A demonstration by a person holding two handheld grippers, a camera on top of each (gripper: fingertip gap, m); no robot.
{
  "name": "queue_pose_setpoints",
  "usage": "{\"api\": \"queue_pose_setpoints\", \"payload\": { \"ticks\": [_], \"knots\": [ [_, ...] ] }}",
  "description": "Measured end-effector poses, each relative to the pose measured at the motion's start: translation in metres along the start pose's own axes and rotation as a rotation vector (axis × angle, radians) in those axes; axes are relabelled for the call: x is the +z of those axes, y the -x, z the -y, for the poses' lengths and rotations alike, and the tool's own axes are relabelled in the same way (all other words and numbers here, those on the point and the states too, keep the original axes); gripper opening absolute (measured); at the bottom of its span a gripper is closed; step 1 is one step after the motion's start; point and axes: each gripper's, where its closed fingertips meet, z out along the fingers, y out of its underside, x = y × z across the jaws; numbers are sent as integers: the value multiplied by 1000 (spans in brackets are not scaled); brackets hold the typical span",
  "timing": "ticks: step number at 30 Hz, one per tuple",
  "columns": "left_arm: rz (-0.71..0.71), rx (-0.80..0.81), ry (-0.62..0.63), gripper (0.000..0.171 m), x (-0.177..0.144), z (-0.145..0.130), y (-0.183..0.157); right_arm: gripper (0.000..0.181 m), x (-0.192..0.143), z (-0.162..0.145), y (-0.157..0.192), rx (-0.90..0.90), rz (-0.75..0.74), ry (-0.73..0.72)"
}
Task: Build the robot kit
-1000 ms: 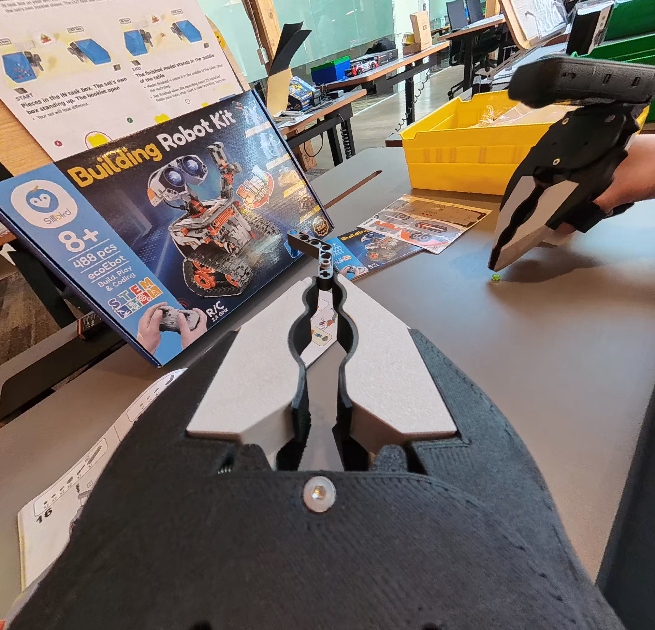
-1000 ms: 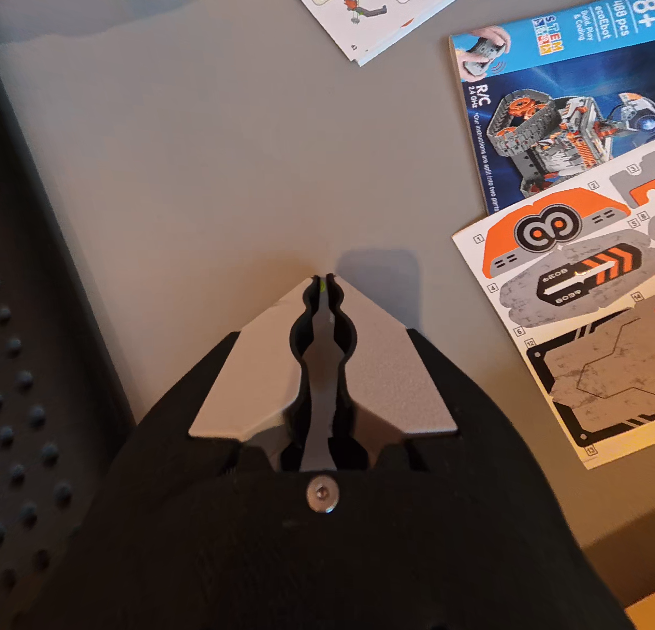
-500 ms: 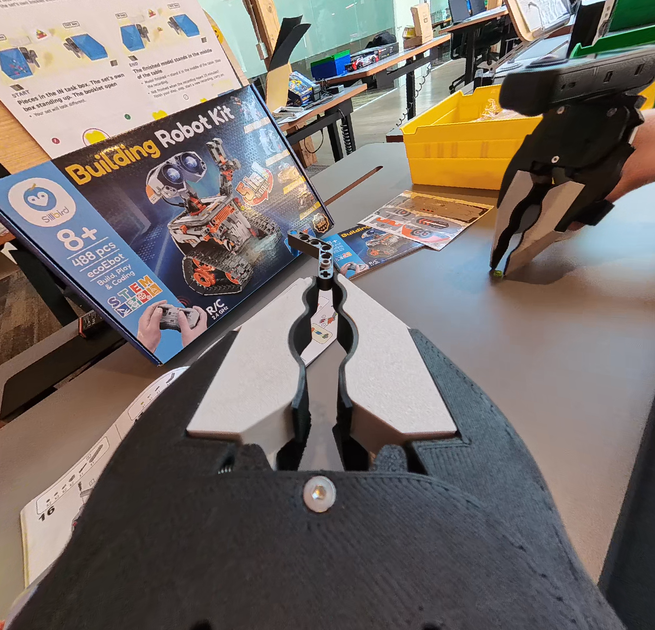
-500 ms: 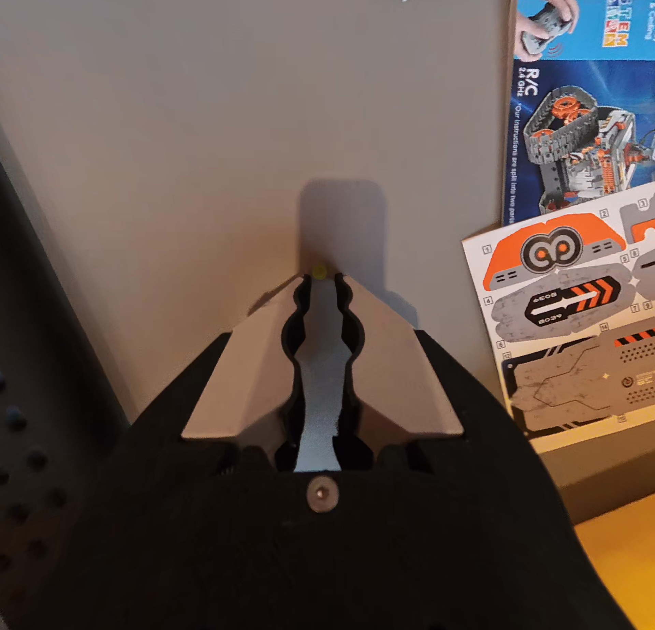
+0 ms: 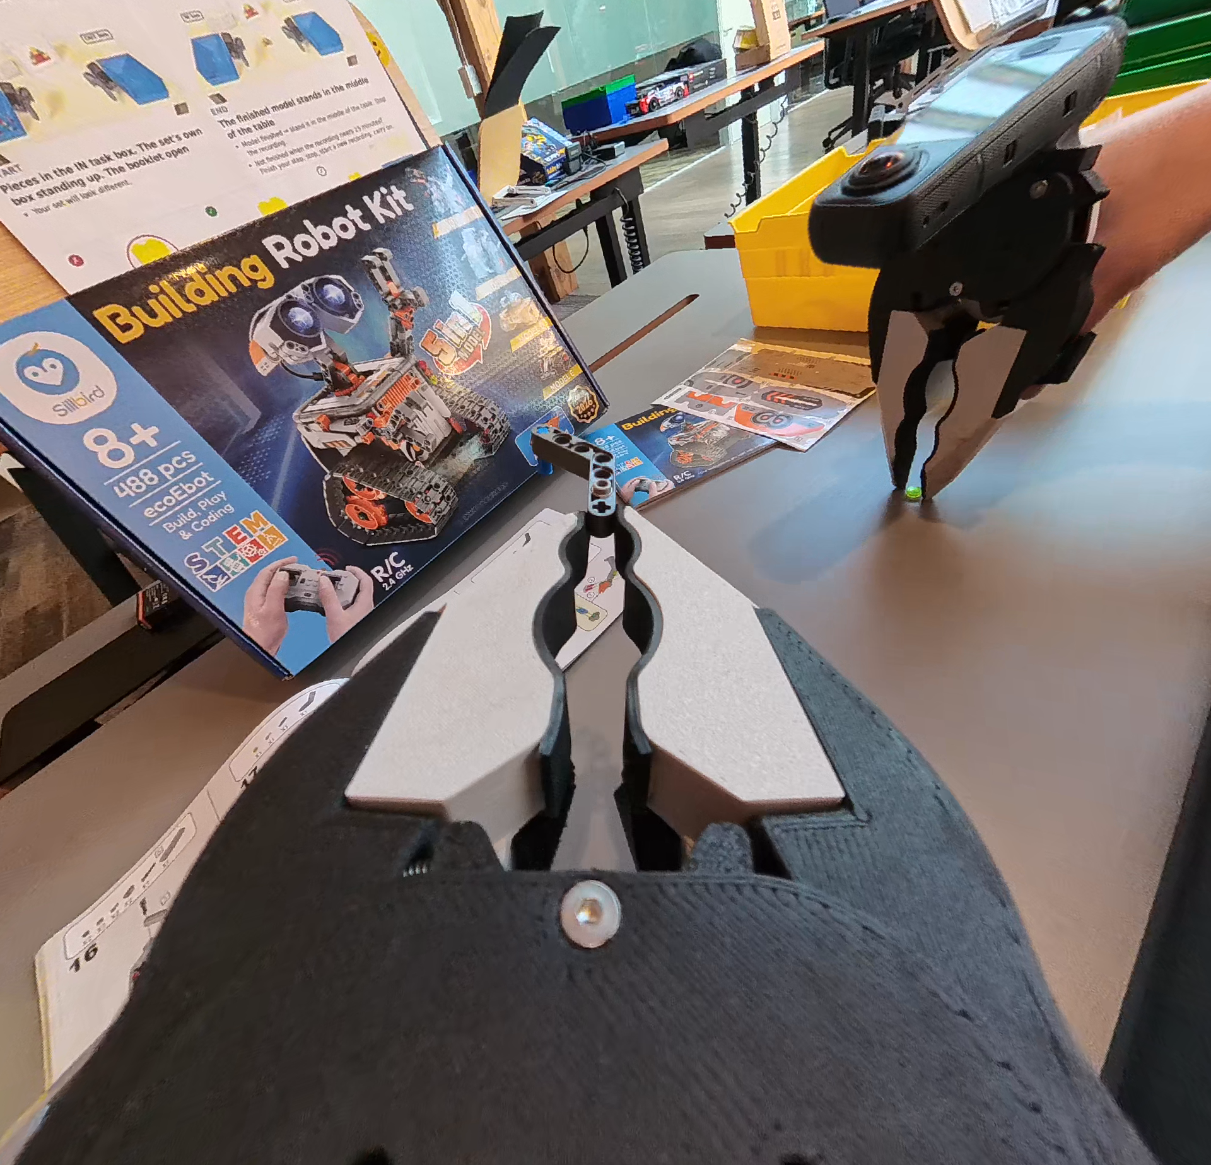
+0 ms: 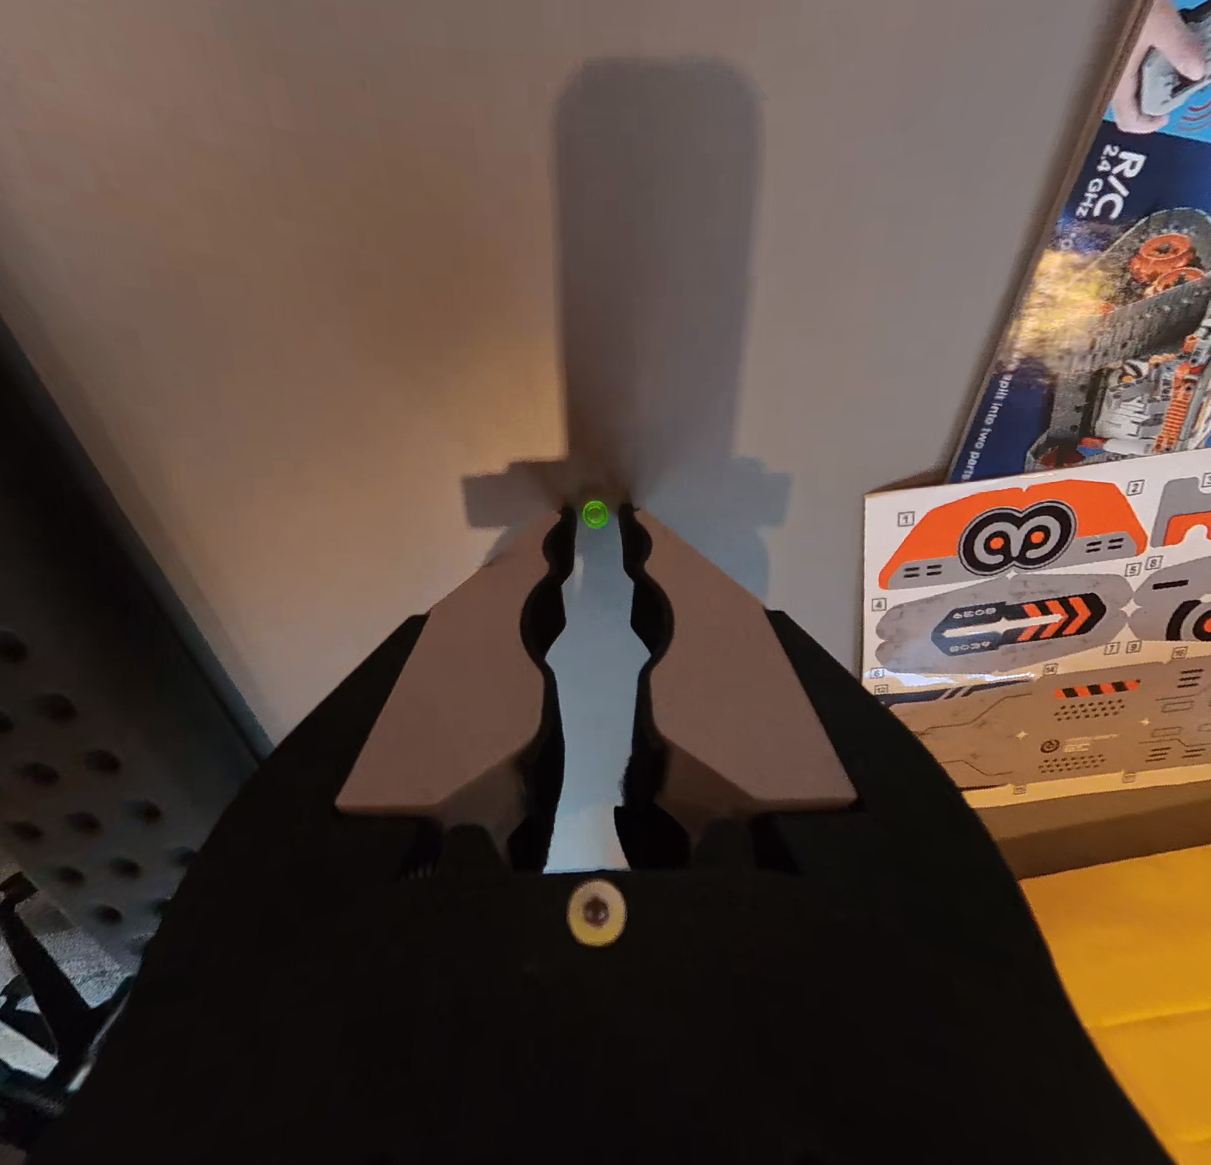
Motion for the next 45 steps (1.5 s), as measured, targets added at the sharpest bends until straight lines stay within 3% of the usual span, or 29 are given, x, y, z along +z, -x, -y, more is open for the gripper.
{"api": "queue_pose_setpoints", "payload": {
  "ticks": [17,32,40,45],
  "knots": [
    [1,-14,12,5,2,-4,3,8,1,0,3,-43,5,87],
    [4,-12,18,5,2,-5,4,8,1,0,3,-60,-34,70],
    [4,-14,22,5,2,-6,5,7,-5,11,6,-24,-76,-135],
    [8,14,39,5,5,-10,4,7,-31,34,-6,48,-145,-441]
  ]
}}
